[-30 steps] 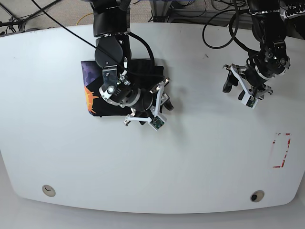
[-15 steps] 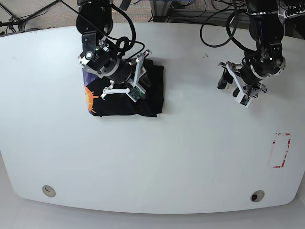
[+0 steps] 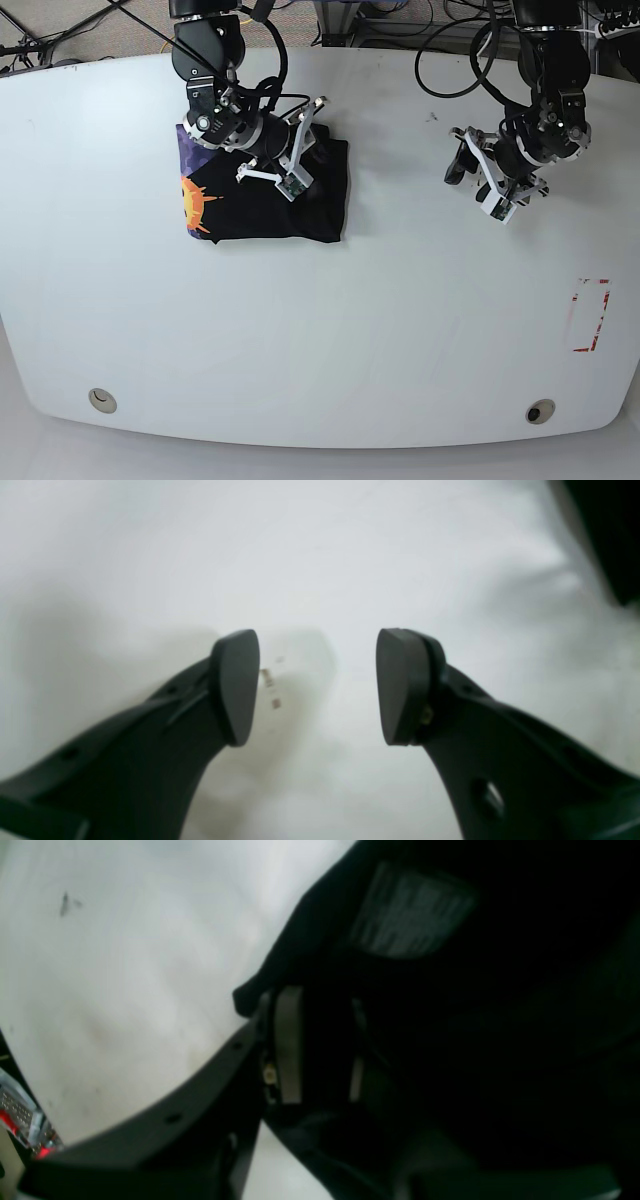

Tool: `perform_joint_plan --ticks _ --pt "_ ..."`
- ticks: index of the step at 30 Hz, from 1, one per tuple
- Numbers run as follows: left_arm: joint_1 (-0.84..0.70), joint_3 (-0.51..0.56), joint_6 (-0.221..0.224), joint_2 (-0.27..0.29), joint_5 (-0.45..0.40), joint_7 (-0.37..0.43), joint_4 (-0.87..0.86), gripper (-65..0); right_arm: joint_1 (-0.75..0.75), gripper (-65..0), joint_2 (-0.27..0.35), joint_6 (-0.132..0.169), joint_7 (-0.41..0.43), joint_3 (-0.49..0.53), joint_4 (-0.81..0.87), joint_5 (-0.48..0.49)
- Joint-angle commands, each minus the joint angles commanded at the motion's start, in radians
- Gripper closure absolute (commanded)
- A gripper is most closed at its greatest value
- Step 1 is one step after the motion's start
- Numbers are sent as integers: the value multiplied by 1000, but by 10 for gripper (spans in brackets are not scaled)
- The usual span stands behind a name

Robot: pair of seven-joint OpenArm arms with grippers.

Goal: Fold the T-shirt properly
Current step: 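Grasp the bundle with both grippers and rotate it to square it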

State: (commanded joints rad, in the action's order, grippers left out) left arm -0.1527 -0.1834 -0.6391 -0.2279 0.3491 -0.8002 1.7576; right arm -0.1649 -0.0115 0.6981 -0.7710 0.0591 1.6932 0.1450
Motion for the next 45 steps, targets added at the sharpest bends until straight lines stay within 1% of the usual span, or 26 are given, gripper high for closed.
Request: perform_joint_plan --ticks 2,6,7,9,12,14,15,17,18,20,22,24,25,26,28,29,30,32,36,39,42,43,45 --pt "0 28 0 0 -2 0 28 -344 -5 -117 3 0 -8 -6 52 2" --pt "-2 95 2 0 -2 0 87 -344 -25 -117 12 0 -91 -12 219 2" --pt "-2 118 2 0 -2 0 98 -344 -23 -117 25 0 -115 -29 261 2" --pt "0 175 6 2 -2 0 109 -344 -14 -117 29 0 -152 -66 315 3" --pt "2 253 8 2 -2 0 109 -344 31 -117 32 0 -183 -138 325 3" --pt "9 299 8 3 -3 0 109 -344 61 -117 58 0 -189 -195 322 3" --pt "18 327 9 14 -3 0 109 -343 83 -117 72 0 -190 -212 308 3" --pt "25 365 12 52 -5 0 109 -343 124 -117 104 0 -192 -222 267 3" --pt "25 379 23 68 -5 0 109 -343 138 -117 126 0 -192 -222 249 3" --pt "29 404 52 97 -6 0 98 -343 170 -117 152 0 -187 -222 192 3" --pt "52 434 84 138 -6 0 71 -343 209 -117 167 0 -184 -222 118 3" --pt "69 460 104 173 -17 0 43 -343 229 -116 169 0 -164 -222 63 2" --pt "71 470 110 189 -38 0 26 -343 232 -116 176 0 -141 -222 38 2" --pt "72 486 114 215 -80 0 -15 -343 236 -116 196 0 -103 -222 -2 2" --pt "92 506 112 247 -137 2 -64 -343 239 -116 212 0 -51 -219 -58 2" --pt "118 523 112 267 -183 2 -107 -343 239 -116 221 0 -14 -219 -107 2" --pt "130 529 112 272 -207 2 -132 -343 241 -116 226 0 9 -219 -138 2" --pt "153 535 109 273 -230 2 -184 -343 255 -116 232 0 38 -221 -190 -2" --pt "218 528 107 267 -233 3 -308 -343 262 -116 262 0 109 -221 -298 3" --pt "270 529 107 224 -229 12 -381 -343 256 -116 279 0 158 -227 -342 3" --pt "318 529 106 192 -229 48 -407 -343 252 -116 285 0 152 -250 -333 3" --pt "318 529 104 181 -227 46 -407 -343 249 -116 282 0 138 -256 -311 3" --pt "322 529 95 152 -227 44 -371 -344 233 -116 273 0 81 -295 -245 3"
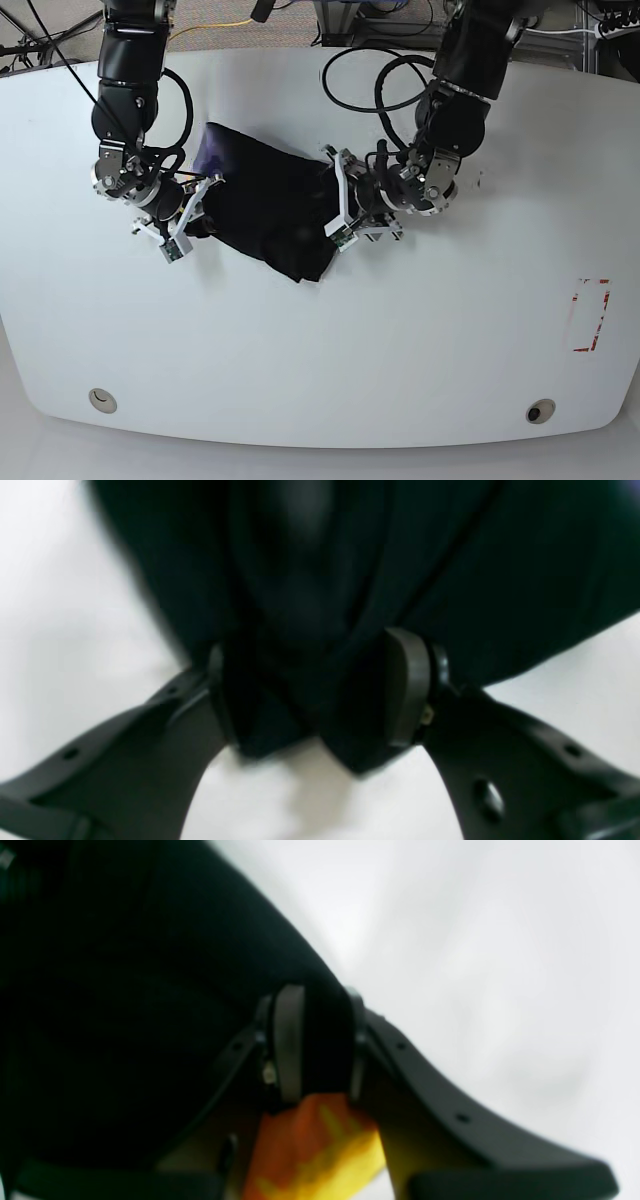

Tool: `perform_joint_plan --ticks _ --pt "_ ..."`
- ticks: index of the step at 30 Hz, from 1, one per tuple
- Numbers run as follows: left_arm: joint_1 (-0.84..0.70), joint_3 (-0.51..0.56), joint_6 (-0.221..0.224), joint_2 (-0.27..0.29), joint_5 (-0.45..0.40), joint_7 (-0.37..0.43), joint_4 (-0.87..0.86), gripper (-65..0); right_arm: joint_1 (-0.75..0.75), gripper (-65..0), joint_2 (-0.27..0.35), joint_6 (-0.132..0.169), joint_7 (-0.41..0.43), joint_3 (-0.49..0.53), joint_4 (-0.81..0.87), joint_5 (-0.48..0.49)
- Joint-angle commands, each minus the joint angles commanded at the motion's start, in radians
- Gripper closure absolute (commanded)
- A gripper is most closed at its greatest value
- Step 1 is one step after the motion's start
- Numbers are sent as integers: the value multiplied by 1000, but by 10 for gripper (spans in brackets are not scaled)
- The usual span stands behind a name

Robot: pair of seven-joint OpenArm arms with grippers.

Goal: Fold the T-shirt properly
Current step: 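Grasp the bundle with both grippers and rotate it to square it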

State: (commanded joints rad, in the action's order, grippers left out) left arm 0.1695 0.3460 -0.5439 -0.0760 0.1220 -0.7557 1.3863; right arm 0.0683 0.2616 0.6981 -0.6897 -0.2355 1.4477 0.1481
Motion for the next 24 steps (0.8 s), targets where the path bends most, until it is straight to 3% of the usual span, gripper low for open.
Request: perform_joint_plan --ticks 5,9,17,24 --pt "2 -2 -58 -43 0 0 133 -344 -12 -116 -2 0 -127 -52 164 0" --pt "-6 -3 -66 -68 0 0 239 -344 -34 -116 -2 0 -212 -49 287 0" --pt "-100 -3 -61 -58 -8 0 311 -344 -86 -116 -34 0 -255 -44 371 0" --pt "-183 -3 -61 -57 -6 2 325 -344 -184 -116 -106 0 -253 -35 370 0"
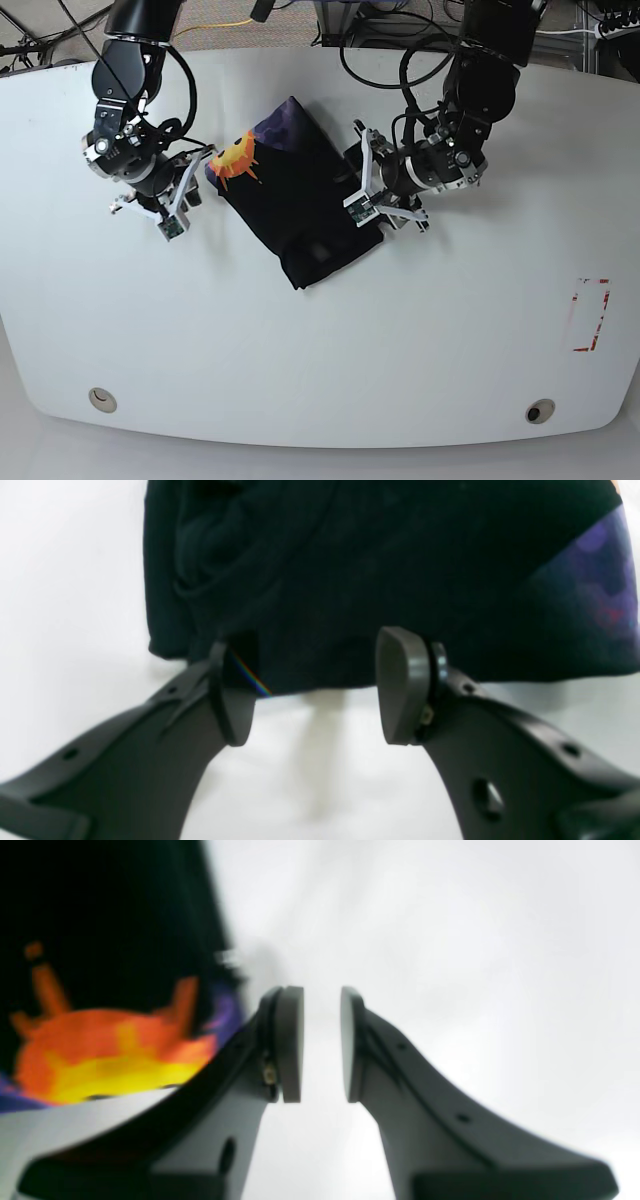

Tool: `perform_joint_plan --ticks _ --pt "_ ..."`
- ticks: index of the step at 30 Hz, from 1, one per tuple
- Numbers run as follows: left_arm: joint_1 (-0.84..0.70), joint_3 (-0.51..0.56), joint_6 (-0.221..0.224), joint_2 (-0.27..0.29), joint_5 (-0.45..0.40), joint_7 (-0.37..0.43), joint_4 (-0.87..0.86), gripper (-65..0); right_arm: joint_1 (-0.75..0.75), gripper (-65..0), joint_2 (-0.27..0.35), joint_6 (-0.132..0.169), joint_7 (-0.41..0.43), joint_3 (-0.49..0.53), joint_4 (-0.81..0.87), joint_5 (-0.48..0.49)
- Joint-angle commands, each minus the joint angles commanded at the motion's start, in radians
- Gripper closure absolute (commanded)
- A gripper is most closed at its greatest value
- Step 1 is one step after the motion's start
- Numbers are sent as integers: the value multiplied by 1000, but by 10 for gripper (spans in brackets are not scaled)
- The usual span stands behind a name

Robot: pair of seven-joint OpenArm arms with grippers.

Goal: Fold the T-shirt properly
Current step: 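Grasp the bundle with both grippers and rotate it to square it, then carry the folded shirt with the left gripper to the table's edge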

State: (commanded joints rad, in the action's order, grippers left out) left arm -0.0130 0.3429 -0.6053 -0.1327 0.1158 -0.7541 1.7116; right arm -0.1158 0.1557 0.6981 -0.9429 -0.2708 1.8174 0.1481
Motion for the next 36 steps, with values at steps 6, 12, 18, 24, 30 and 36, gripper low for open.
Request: perform_joint_plan --ticks 6,12,18,24,30,36 --pt "-48 -83 -3 -12 3 0 66 -344 -49 -116 -55 0 2 94 0 -2" --pt "-77 -132 0 -11 3 0 149 -344 -92 -116 -89 0 2 219 3 -2" --pt "-77 -137 2 -8 0 0 155 -344 -94 -116 -129 0 -5 307 5 -2" --pt "-72 -158 78 38 -3 0 150 -346 -94 -116 -130 0 -5 385 48 0" --pt "-25 -152 304 126 -3 5 95 -350 -84 -116 -130 0 -5 230 75 2" --pt "15 -140 430 173 -3 55 -31 -350 -55 -116 -130 0 -6 66 71 2"
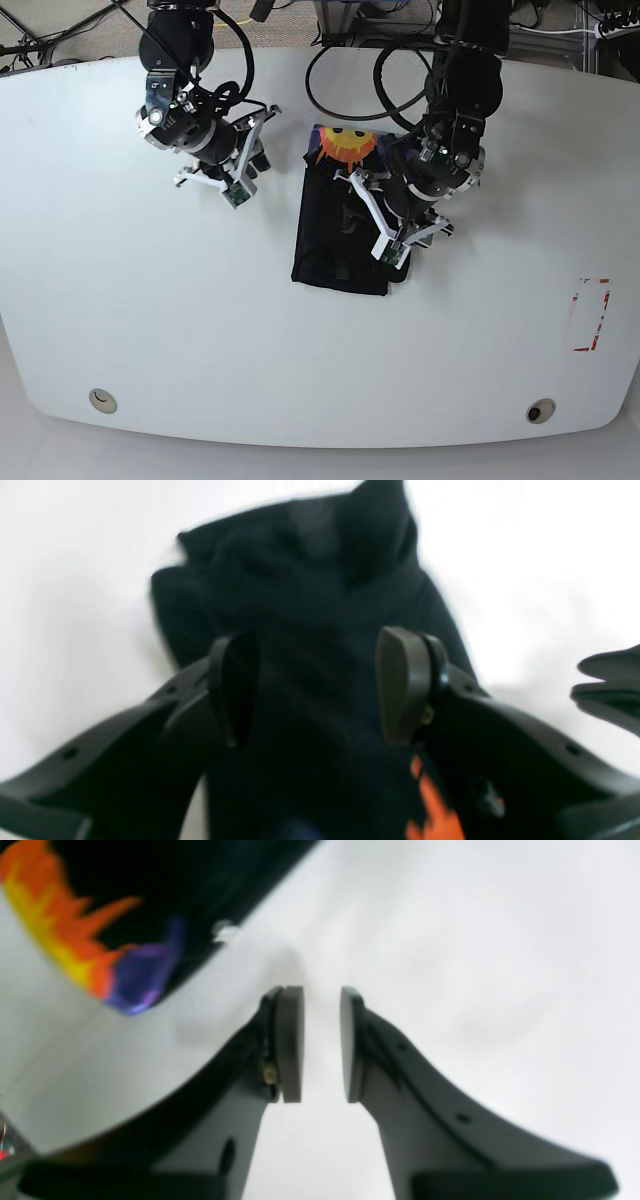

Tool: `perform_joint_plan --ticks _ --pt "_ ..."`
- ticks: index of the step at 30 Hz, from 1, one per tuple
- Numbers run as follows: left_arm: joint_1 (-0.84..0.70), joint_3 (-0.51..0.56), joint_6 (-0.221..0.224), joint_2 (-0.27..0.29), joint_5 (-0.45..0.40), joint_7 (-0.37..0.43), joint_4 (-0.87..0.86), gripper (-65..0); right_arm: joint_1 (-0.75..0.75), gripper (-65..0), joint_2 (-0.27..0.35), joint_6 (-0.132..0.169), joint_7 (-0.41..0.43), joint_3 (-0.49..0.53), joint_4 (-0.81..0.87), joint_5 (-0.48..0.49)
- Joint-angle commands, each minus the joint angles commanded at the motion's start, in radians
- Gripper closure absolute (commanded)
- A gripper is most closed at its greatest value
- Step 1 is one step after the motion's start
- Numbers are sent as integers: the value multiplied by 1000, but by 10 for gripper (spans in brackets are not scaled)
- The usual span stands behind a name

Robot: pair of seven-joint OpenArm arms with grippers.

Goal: Fold the T-shirt properly
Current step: 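Carry the folded shirt with the left gripper to the table's edge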

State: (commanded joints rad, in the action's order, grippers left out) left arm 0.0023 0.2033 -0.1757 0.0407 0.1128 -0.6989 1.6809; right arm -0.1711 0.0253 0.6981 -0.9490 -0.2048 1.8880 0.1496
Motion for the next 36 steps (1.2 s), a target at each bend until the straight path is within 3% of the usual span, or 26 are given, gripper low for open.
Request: perform_joint_plan --ticks 3,10,13,15,18,21,25,30,33,36 --pt "-11 35 37 17 -15 87 -31 -351 0 -116 0 0 0 -57 0 0" --pt "-11 153 127 18 -172 230 -206 -351 6 -116 2 0 0 -127 0 0" --pt "-11 146 186 15 -198 285 -282 -351 6 -116 2 0 0 -140 2 0" --pt "-11 107 190 12 -199 292 -308 -351 6 -116 2 0 0 -155 2 0" --pt "-12 41 189 -38 -198 290 -319 -351 9 -116 2 0 0 -173 3 0" --pt "-25 -2 180 -133 -198 288 -318 -353 20 -116 2 0 0 -176 5 -2" --pt "-44 -95 37 -261 -196 288 -321 -353 21 -116 18 0 0 -203 8 -2" --pt "-77 -331 -175 -393 -203 290 -350 -353 25 -116 25 0 0 -210 8 -2" --pt "-74 -411 -259 -470 -201 295 -413 -353 31 -116 34 0 0 -210 17 -2" --pt "-72 -505 -316 -554 -199 296 -482 -353 26 -116 40 0 0 -212 28 -2"
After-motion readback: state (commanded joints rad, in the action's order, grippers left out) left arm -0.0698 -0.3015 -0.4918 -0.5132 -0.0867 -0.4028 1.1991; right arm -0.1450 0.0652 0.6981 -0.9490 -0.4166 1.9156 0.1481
